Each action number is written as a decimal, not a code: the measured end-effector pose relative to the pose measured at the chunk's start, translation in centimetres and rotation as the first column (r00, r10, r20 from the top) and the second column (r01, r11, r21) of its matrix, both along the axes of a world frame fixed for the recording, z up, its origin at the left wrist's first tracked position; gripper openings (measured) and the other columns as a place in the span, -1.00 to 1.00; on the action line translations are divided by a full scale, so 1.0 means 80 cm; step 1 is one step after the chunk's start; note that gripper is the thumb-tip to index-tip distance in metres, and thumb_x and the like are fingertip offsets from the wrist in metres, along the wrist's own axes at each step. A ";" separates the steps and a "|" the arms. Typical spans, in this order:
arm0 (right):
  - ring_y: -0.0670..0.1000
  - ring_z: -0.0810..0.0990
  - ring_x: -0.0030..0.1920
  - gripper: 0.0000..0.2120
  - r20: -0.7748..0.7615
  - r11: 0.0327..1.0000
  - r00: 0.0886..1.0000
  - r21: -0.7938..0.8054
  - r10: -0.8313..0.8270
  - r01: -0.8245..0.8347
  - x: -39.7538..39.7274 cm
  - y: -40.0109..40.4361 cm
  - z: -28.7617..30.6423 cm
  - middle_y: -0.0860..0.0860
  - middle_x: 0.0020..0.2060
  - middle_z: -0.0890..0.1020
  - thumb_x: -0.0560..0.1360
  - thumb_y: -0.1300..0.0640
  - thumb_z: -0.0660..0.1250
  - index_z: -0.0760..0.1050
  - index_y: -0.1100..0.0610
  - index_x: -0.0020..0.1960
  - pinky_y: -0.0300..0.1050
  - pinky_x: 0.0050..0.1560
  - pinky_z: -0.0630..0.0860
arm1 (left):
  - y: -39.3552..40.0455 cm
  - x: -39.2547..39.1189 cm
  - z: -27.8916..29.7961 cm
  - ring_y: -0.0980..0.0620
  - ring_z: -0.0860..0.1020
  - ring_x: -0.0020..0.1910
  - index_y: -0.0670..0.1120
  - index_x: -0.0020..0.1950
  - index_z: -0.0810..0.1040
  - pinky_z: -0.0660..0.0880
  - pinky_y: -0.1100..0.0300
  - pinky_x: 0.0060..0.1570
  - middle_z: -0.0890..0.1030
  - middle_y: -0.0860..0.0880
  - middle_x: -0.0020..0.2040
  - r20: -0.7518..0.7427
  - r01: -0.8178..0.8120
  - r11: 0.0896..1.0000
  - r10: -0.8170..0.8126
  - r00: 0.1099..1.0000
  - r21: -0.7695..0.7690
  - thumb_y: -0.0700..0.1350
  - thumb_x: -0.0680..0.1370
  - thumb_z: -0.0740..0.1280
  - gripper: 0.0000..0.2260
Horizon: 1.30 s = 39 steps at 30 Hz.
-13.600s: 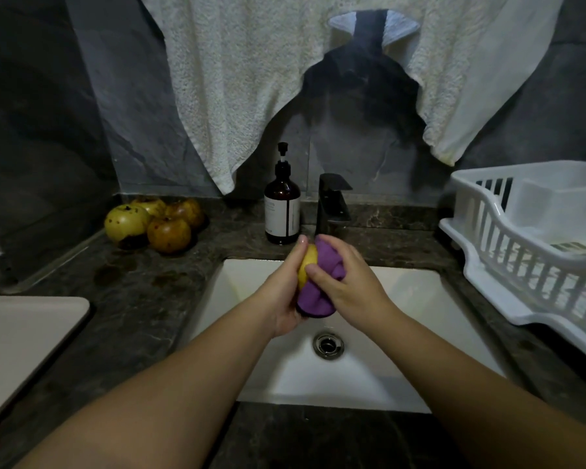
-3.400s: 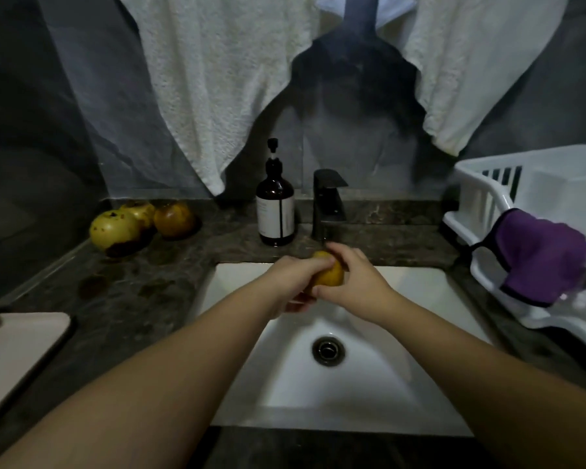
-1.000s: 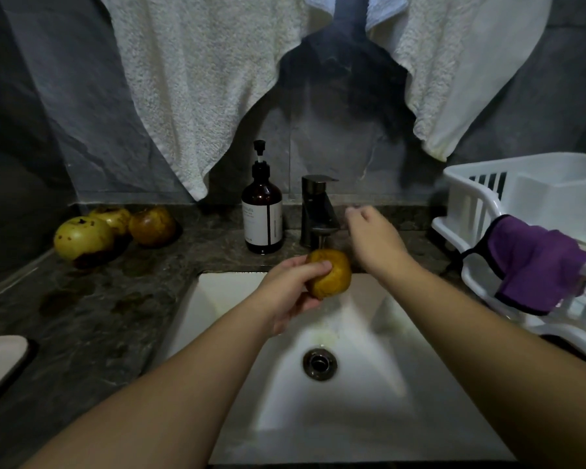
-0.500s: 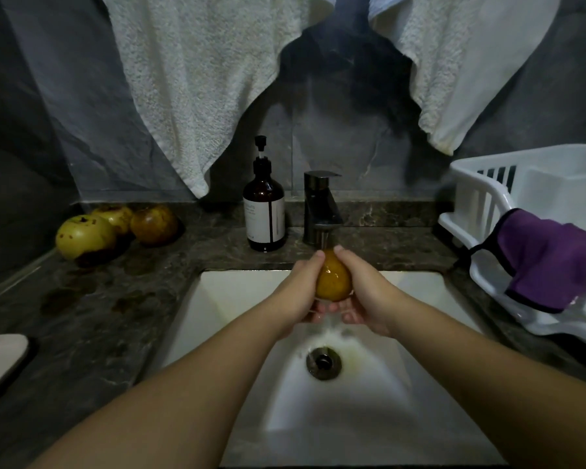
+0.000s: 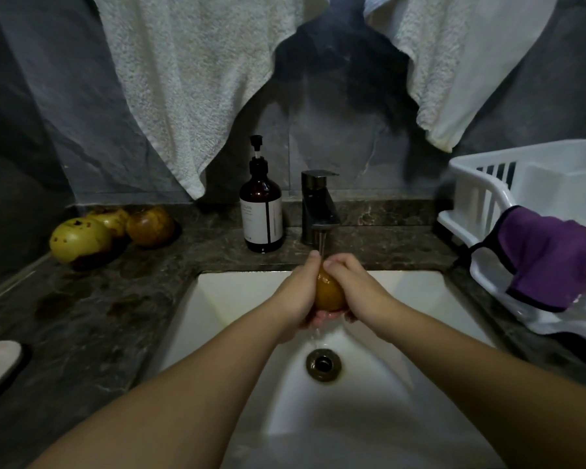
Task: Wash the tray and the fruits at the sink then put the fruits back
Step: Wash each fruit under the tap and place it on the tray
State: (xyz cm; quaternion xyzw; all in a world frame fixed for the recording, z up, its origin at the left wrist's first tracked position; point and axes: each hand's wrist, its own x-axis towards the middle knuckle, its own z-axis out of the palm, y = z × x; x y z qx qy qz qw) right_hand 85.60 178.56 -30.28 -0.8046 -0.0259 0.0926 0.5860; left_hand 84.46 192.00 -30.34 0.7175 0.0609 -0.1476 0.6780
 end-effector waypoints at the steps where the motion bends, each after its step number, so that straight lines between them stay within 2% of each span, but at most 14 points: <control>1: 0.02 0.64 -0.27 -0.67 -0.065 1.000 0.998 0.028 0.002 0.000 0.001 -0.001 0.000 0.14 0.03 0.65 0.64 -0.31 0.09 0.36 -0.16 0.27 -0.22 -0.46 0.42 | -0.002 0.003 -0.002 -0.10 0.65 -0.12 0.09 0.37 0.42 0.54 0.12 -0.28 0.67 -0.15 0.02 0.070 -0.024 0.998 0.020 0.997 0.052 0.39 0.66 0.05 -0.51; 3: 0.02 0.62 -0.37 -0.58 -0.164 0.997 0.986 0.071 -0.018 0.030 0.001 0.002 0.004 0.21 -0.04 0.69 0.62 -0.38 0.06 0.35 -0.13 0.30 -0.20 -0.46 0.38 | -0.005 0.005 -0.005 -0.11 0.70 -0.06 0.10 0.39 0.40 0.62 0.06 -0.13 0.65 -0.11 0.10 0.150 -0.065 0.991 0.047 0.988 0.117 0.36 0.67 0.07 -0.54; 7: 0.06 0.63 -0.19 -0.65 -0.004 0.999 0.999 -0.009 -0.041 0.041 0.001 0.001 0.001 0.12 0.09 0.60 0.62 -0.31 0.13 0.36 -0.14 0.29 -0.28 -0.51 0.41 | -0.006 0.002 -0.002 -0.21 0.69 -0.01 0.06 0.25 0.51 0.59 0.04 -0.05 0.73 -0.19 -0.05 -0.027 -0.017 1.000 0.016 0.999 -0.019 0.46 0.61 0.05 -0.45; 10: 0.04 0.63 -0.35 -0.53 -0.150 0.999 0.988 0.028 -0.030 0.034 0.002 0.000 0.000 0.14 -0.13 0.66 0.59 -0.43 0.04 0.37 -0.13 0.28 -0.23 -0.49 0.36 | -0.005 0.008 -0.006 -0.17 0.68 0.05 0.04 0.39 0.45 0.62 -0.13 0.16 0.66 -0.14 0.09 0.144 -0.082 0.977 0.053 0.988 0.198 0.43 0.63 0.03 -0.42; 14: 0.06 0.66 -0.12 -0.66 0.045 0.997 0.997 -0.039 -0.059 0.061 0.003 0.003 -0.003 0.06 0.02 0.61 0.61 -0.31 0.17 0.41 -0.12 0.23 -0.15 -0.37 0.53 | -0.004 0.005 -0.002 0.01 0.55 -0.34 0.04 0.36 0.45 0.48 0.19 -0.33 0.67 -0.12 -0.20 -0.030 0.010 0.994 -0.007 1.000 0.108 0.47 0.62 -0.05 -0.36; 15: 0.06 0.64 -0.09 -0.69 0.071 0.998 0.996 -0.047 -0.047 0.051 0.003 0.002 -0.004 0.05 0.04 0.60 0.61 -0.30 0.18 0.42 -0.14 0.21 -0.15 -0.35 0.53 | -0.003 0.002 0.002 0.01 0.54 -0.36 0.03 0.35 0.46 0.47 0.19 -0.34 0.67 -0.11 -0.24 -0.030 0.009 0.996 -0.006 1.000 0.088 0.47 0.62 -0.05 -0.36; 18: 0.03 0.64 -0.28 -0.53 -0.128 0.999 0.991 0.017 -0.036 0.039 0.002 0.001 -0.001 0.12 -0.01 0.65 0.58 -0.44 0.07 0.40 -0.13 0.25 -0.20 -0.45 0.41 | -0.004 0.006 -0.002 -0.06 0.64 -0.09 0.01 0.47 0.37 0.64 0.03 -0.10 0.63 -0.12 0.07 0.127 -0.069 0.973 0.042 0.991 0.219 0.42 0.65 -0.03 -0.38; 20: 0.02 0.63 -0.36 -0.54 -0.093 0.997 0.993 0.000 -0.071 0.072 0.002 0.002 0.000 0.13 -0.02 0.64 0.59 -0.41 0.09 0.40 -0.10 0.26 -0.23 -0.51 0.41 | -0.007 0.001 -0.001 0.00 0.61 -0.25 -0.02 0.44 0.41 0.55 0.13 -0.27 0.66 -0.12 -0.04 0.035 -0.027 0.989 0.022 0.999 0.148 0.44 0.64 -0.03 -0.34; 23: 0.05 0.65 -0.21 -0.68 0.042 0.998 0.998 -0.039 -0.052 0.054 0.004 0.000 -0.003 0.09 0.02 0.61 0.62 -0.31 0.15 0.40 -0.14 0.23 -0.24 -0.49 0.43 | -0.004 -0.004 0.002 0.04 0.47 -0.43 -0.03 0.24 0.52 0.37 0.20 -0.36 0.61 -0.08 -0.35 -0.061 0.019 0.997 -0.014 0.998 0.074 0.48 0.61 -0.05 -0.33; 26: 0.07 0.62 -0.29 -0.59 -0.108 0.998 0.994 0.046 -0.033 0.038 0.005 0.002 -0.001 0.15 -0.07 0.63 0.61 -0.38 0.06 0.35 -0.14 0.27 -0.19 -0.47 0.38 | -0.004 0.003 -0.002 -0.04 0.60 -0.17 0.02 0.37 0.44 0.52 0.10 -0.16 0.63 -0.09 -0.05 0.153 -0.083 0.972 0.050 0.987 0.220 0.42 0.65 -0.03 -0.41; 30: -0.03 0.66 -0.40 -0.72 0.027 0.998 0.999 0.031 -0.048 0.047 0.008 0.003 -0.002 0.13 -0.02 0.61 0.64 -0.28 0.13 0.40 -0.13 0.19 -0.23 -0.50 0.43 | -0.005 -0.001 0.002 0.02 0.56 -0.36 0.03 0.37 0.46 0.47 0.18 -0.35 0.62 -0.06 -0.27 0.089 -0.030 0.992 0.019 0.996 0.122 0.45 0.63 0.00 -0.39; 33: 0.03 0.65 -0.37 -0.61 -0.067 0.998 0.997 0.050 -0.026 0.029 0.006 0.003 -0.001 0.17 -0.12 0.67 0.63 -0.35 0.05 0.39 -0.12 0.24 -0.20 -0.47 0.43 | -0.005 0.002 -0.001 -0.06 0.66 -0.11 0.06 0.39 0.43 0.63 0.03 -0.12 0.65 -0.09 0.00 0.217 -0.093 0.966 0.040 0.975 0.241 0.41 0.64 0.01 -0.44; 37: 0.06 0.66 -0.12 -0.74 0.120 0.999 0.992 -0.032 -0.024 0.028 0.003 -0.001 -0.002 0.07 0.06 0.58 0.65 -0.24 0.17 0.40 -0.15 0.24 -0.23 -0.44 0.49 | -0.008 0.000 0.001 0.00 0.60 -0.33 0.07 0.33 0.45 0.54 0.16 -0.33 0.66 -0.12 -0.17 0.117 -0.018 0.994 0.005 0.993 0.109 0.40 0.66 -0.01 -0.48; 39: 0.04 0.66 -0.20 -0.71 0.019 1.000 1.000 -0.019 -0.005 0.006 0.000 0.001 -0.001 0.10 0.00 0.63 0.64 -0.32 0.09 0.38 -0.19 0.21 -0.20 -0.48 0.45 | -0.007 0.003 -0.002 -0.05 0.65 -0.12 0.07 0.38 0.42 0.64 0.03 -0.09 0.67 -0.11 0.00 0.176 -0.051 0.976 0.013 0.984 0.210 0.39 0.66 -0.01 -0.47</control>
